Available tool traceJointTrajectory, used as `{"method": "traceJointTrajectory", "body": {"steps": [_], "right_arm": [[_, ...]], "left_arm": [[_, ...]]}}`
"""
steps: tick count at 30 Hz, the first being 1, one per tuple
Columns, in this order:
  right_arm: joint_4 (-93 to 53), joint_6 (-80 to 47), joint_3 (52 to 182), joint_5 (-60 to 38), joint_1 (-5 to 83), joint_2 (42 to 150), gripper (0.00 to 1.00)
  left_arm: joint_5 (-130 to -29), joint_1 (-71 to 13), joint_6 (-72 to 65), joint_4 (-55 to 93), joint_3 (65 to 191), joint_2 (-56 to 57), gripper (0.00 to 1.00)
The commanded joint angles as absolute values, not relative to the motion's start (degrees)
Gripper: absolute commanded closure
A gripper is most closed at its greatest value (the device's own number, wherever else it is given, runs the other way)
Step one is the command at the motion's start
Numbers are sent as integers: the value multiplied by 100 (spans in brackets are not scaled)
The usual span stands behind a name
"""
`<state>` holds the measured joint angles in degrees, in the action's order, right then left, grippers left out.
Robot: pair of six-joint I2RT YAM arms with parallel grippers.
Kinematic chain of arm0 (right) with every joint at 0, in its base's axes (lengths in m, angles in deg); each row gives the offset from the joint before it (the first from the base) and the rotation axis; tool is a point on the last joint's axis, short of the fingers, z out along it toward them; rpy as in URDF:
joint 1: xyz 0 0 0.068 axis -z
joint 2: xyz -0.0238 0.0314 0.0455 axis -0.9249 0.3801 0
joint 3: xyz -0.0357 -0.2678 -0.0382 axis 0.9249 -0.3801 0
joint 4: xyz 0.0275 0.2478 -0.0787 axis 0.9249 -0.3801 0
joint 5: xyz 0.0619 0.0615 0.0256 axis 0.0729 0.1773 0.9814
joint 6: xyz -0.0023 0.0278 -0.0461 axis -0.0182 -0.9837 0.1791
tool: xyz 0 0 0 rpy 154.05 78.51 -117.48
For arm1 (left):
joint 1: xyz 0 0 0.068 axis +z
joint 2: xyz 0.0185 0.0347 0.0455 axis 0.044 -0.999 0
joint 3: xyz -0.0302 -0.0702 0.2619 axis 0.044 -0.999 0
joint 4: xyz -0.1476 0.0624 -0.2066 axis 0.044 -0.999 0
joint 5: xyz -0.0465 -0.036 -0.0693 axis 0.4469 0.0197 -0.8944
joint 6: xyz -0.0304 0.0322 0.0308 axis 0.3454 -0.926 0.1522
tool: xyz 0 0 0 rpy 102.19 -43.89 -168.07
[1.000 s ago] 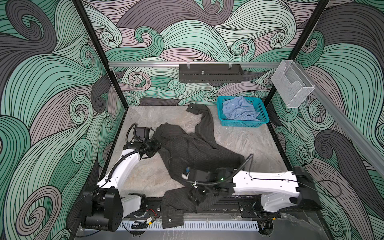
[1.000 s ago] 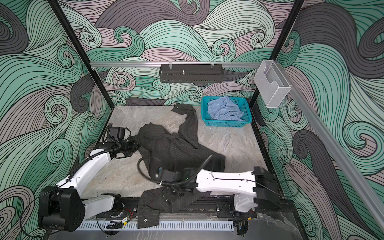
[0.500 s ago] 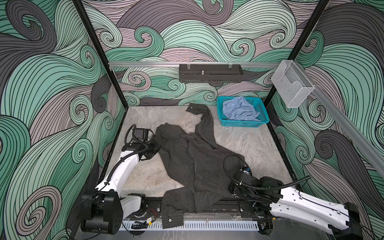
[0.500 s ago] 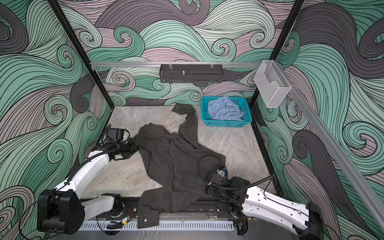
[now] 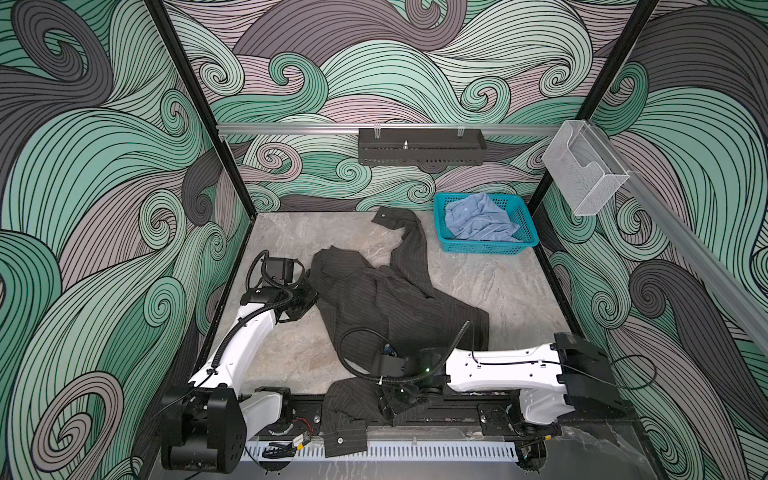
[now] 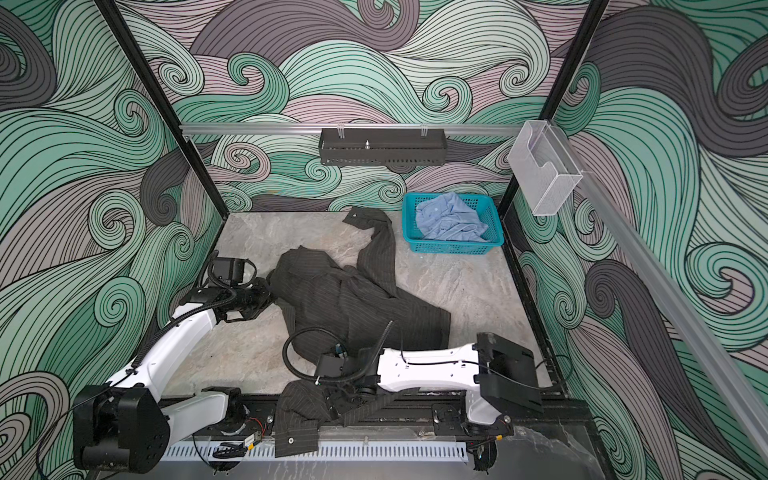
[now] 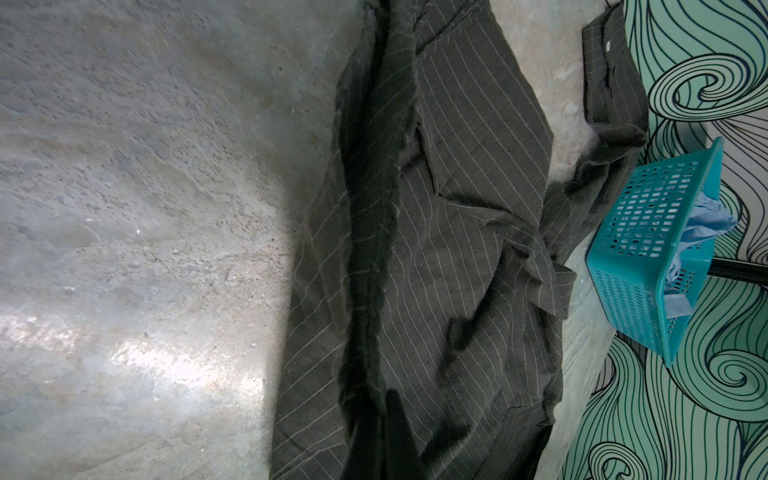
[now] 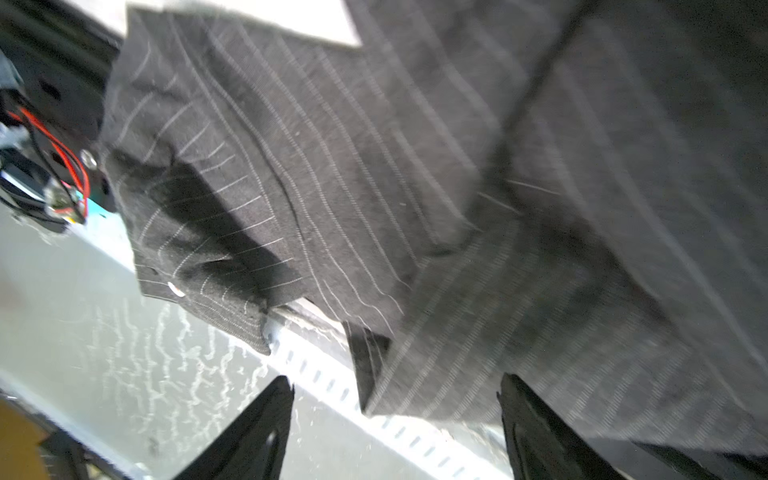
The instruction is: Fold and stack the long sleeve shirts
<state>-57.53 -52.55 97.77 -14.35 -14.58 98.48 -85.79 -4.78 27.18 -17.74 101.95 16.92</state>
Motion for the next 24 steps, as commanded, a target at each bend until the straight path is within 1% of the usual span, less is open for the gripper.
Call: {"method": "traceJointTrajectory", "body": {"steps": [1,2,6,7,10,14,20,23,24], "right_arm": [[-6189,-5359,9384,-1900,-1206,9284,22],[-6214,-5616,9087,-1993,-1044,8975,23],[-6613,-6989,7809,-2762,-581,6910,25],[-6801,-7328,7550,-2858,-459,6417,26],[-7230,-8014,6979,-2850,-101,5394,28],[-7501,-8338,6573,-2388,357,4985,31],[-7433,-8322,6398,-2167,757,5160,33],[-6808,-8189,6225,-1980,1015,5217,39],[-6495,-8154,6146,-1868,1081,5270,43]], "left_arm": [[-8584,-402,2569,-1977,10231,1838,100],[-8584,-393,2562,-1979,10240,1842,100],[-8585,-366,2510,-2005,10240,1834,100],[-8591,-358,2501,-2014,10237,1825,100],[-8606,-340,2489,-2032,10241,1817,100],[-8611,-327,2467,-2073,10277,1797,100],[-8597,-314,2430,-2115,10336,1786,100],[-8593,-310,2421,-2129,10338,1786,100],[-8594,-305,2412,-2137,10348,1797,100]]}}
